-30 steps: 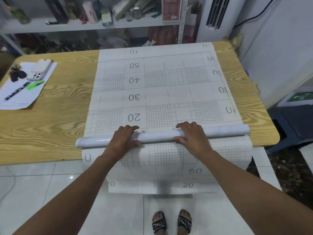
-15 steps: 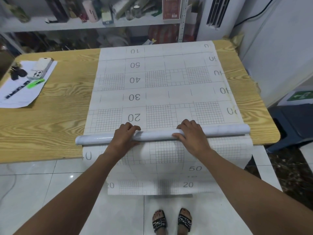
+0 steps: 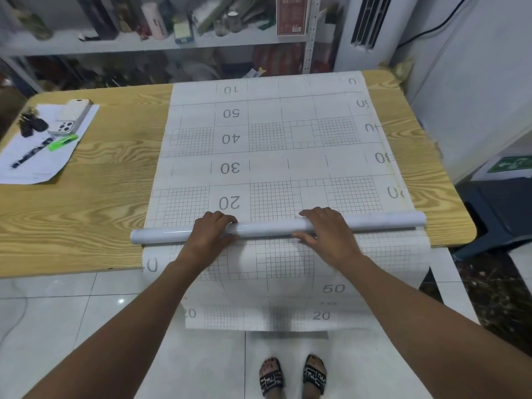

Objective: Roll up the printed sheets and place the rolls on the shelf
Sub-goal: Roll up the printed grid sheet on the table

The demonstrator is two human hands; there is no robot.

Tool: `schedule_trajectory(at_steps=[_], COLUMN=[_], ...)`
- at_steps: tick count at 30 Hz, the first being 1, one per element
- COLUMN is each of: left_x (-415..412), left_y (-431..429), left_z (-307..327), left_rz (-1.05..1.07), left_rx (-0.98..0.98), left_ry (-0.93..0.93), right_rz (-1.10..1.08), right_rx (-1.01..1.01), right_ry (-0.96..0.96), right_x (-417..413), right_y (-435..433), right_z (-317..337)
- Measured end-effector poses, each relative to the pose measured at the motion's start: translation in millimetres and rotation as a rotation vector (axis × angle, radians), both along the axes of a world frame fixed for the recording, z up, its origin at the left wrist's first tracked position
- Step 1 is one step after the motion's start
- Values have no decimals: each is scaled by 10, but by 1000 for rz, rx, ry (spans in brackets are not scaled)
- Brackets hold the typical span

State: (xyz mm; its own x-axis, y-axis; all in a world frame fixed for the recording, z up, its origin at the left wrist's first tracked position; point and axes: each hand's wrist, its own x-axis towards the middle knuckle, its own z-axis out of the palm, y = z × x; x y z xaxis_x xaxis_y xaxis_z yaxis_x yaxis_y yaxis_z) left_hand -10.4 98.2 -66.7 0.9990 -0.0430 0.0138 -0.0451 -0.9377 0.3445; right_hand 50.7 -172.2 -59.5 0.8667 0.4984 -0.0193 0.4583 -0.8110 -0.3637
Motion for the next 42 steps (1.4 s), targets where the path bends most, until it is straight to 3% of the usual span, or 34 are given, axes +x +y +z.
schedule_trajectory(at_steps=[11,28,38,42], left_x=[48,39,39,47], left_y=[2,-46,-46,-50], left_z=[-39,-36,-43,-70], left_rz=[-1,-7,36,31], left_rx=[124,139,163,117], left_ry=[23,-91,58,19], right_rz=[25,36,23,19], right_rx=[-58,-42,-63,-93], right_ry=[-37,11,19,6], right_x=[14,86,94,101], right_y=[27,-11,-25,-42], right_z=[-16,21,36,34])
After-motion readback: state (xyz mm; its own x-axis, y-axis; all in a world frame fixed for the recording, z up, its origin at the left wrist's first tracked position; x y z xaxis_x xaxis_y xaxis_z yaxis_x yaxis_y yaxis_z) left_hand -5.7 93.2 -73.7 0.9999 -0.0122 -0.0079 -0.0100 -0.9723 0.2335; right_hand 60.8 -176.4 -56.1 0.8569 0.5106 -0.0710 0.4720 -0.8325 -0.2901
